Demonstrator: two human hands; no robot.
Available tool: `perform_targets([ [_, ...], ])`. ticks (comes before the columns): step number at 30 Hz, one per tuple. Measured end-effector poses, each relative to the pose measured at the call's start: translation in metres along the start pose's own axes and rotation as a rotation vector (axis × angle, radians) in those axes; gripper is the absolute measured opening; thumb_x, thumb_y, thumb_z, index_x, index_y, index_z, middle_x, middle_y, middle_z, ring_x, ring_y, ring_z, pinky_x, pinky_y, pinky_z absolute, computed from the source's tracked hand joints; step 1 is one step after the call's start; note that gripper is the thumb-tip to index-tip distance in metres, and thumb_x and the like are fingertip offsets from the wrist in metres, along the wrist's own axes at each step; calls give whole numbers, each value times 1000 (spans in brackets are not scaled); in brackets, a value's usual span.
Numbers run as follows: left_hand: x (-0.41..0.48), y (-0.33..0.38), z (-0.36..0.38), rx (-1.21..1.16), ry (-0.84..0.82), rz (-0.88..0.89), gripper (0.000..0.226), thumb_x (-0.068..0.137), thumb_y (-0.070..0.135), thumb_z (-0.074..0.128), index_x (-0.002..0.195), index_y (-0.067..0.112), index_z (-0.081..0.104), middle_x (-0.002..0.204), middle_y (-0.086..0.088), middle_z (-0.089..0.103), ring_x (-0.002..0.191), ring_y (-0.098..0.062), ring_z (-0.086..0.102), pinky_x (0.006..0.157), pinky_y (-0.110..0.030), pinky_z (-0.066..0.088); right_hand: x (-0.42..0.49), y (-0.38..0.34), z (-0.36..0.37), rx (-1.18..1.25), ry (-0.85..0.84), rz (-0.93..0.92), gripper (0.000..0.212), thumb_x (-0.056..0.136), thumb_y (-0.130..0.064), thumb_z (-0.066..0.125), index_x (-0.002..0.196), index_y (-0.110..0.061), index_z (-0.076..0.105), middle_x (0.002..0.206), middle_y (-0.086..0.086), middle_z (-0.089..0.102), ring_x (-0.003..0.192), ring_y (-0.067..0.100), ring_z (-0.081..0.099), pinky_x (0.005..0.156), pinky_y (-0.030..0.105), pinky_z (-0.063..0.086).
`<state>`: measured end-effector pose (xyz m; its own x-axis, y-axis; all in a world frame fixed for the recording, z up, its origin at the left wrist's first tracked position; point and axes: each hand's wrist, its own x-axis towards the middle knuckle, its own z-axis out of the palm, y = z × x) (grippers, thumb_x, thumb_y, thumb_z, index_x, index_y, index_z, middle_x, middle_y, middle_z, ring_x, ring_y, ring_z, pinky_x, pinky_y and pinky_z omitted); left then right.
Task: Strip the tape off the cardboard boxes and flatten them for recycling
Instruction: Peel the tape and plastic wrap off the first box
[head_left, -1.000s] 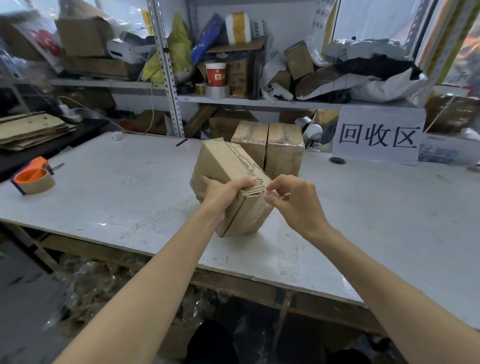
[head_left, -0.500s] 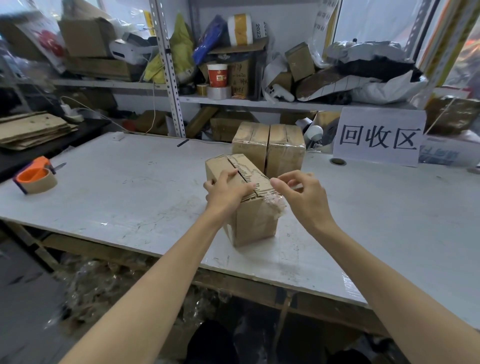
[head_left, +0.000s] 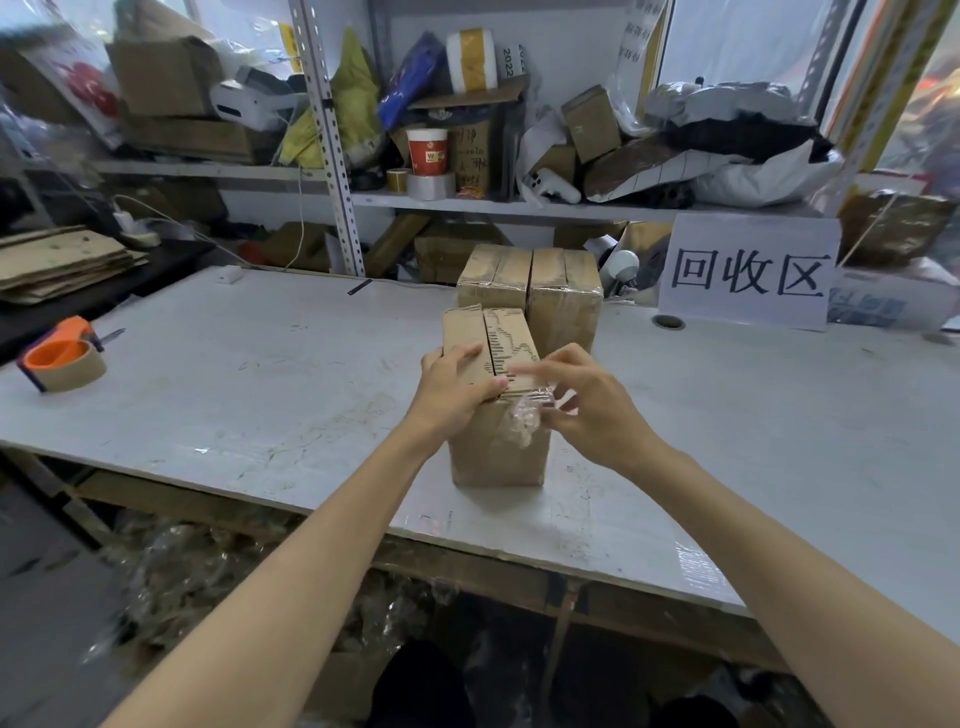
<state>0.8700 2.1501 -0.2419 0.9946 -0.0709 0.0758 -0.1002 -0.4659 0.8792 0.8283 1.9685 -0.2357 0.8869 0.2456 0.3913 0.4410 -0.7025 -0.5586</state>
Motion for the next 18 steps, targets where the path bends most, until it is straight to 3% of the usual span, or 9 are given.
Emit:
perform_targets([
  [7, -1, 3, 3, 16, 28, 7, 65, 86, 18, 75, 145, 12, 48, 143, -10, 34, 130, -22, 46, 115, -32, 34, -6, -8, 10, -191, 221, -154, 19, 78, 0, 71, 85, -16, 79, 77, 2, 68, 73, 24, 59, 60, 38, 52],
  [11, -1, 4, 5, 94, 66, 34, 64, 88, 20, 73, 145, 8, 47, 142, -10, 38, 130, -20, 45, 109, -21, 31, -17, -7, 11, -314, 215, -363, 14, 70, 6, 76, 77, -7, 76, 74, 6, 68, 67, 27, 62, 49, 37, 55],
  [15, -4, 4, 8, 116, 53, 44, 61, 93, 21, 67, 147, 8, 43, 143, -10, 37, 131, -21, 45, 103, -17, 29, -23, -6, 10, -343, 238, -371, 18, 69, 11, 76, 79, -3, 73, 76, 8, 68, 66, 29, 62, 46, 38, 54],
  [18, -5, 5, 8, 133, 57, 39, 62, 94, 21, 66, 149, 8, 41, 143, -11, 37, 131, -21, 45, 105, -18, 30, -22, -11, 7, -425, 228, -388, 18, 68, 12, 76, 71, -2, 66, 70, 8, 66, 64, 27, 60, 43, 35, 51],
])
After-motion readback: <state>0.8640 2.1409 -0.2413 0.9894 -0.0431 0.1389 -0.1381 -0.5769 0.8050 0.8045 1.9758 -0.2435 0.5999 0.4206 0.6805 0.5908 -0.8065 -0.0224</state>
